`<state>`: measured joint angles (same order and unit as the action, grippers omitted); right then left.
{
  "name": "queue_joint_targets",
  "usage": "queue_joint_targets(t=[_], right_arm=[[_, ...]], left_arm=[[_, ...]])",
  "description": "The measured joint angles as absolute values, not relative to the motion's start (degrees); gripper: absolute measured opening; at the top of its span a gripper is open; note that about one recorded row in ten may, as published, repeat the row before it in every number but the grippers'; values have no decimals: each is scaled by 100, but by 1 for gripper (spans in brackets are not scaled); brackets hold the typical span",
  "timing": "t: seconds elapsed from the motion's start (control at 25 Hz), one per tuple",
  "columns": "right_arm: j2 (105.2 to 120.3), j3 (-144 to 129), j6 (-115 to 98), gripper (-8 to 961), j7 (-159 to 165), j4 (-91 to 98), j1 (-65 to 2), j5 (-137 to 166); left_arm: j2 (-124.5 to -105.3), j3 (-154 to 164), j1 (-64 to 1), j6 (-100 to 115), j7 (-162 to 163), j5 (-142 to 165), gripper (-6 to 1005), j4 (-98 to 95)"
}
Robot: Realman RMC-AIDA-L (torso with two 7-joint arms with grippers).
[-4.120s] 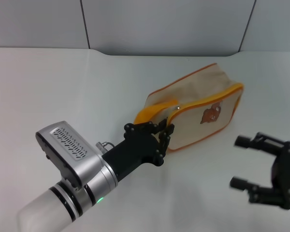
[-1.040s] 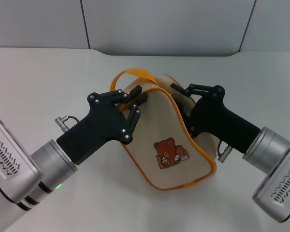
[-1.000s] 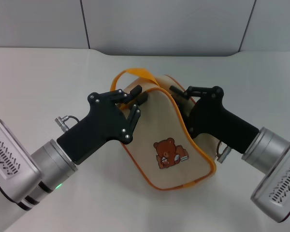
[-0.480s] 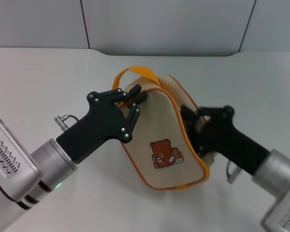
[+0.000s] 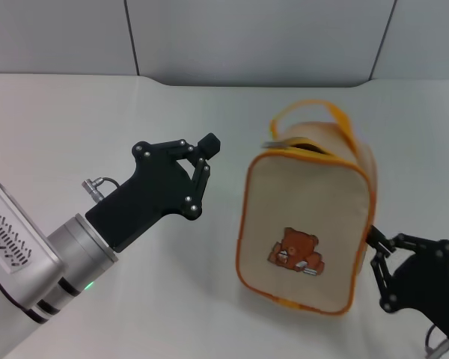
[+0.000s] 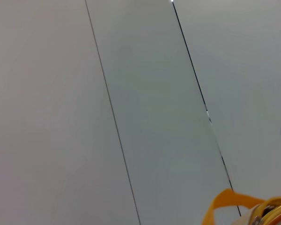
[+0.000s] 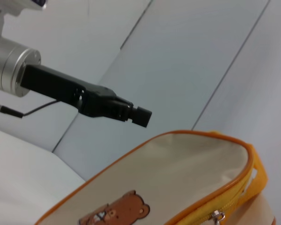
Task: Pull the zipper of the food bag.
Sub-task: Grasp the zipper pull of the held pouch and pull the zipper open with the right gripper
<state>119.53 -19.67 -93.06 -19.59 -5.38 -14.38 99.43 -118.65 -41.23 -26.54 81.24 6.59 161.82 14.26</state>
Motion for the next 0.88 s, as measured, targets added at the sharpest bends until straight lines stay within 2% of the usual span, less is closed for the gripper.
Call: queue_joint_targets(t=[0.12,0.64,0.88], right_arm=[[11950,-2000,-9348,-2,-1938,-501,-1417,9942],[11974,-2097,-9200,-3,-1925,-540,-2077,10085],[11971,-2096,-9130,-3,-1908,-545,-2115,10089]], left_arm=[[-11866,-4122,-2656,8121,659,16195,4,1426],[-11874,-4069,-2505,8494,432,16203,-1,1425],[-11875,-4074,-2524,8182,431,16207,-1,1415]])
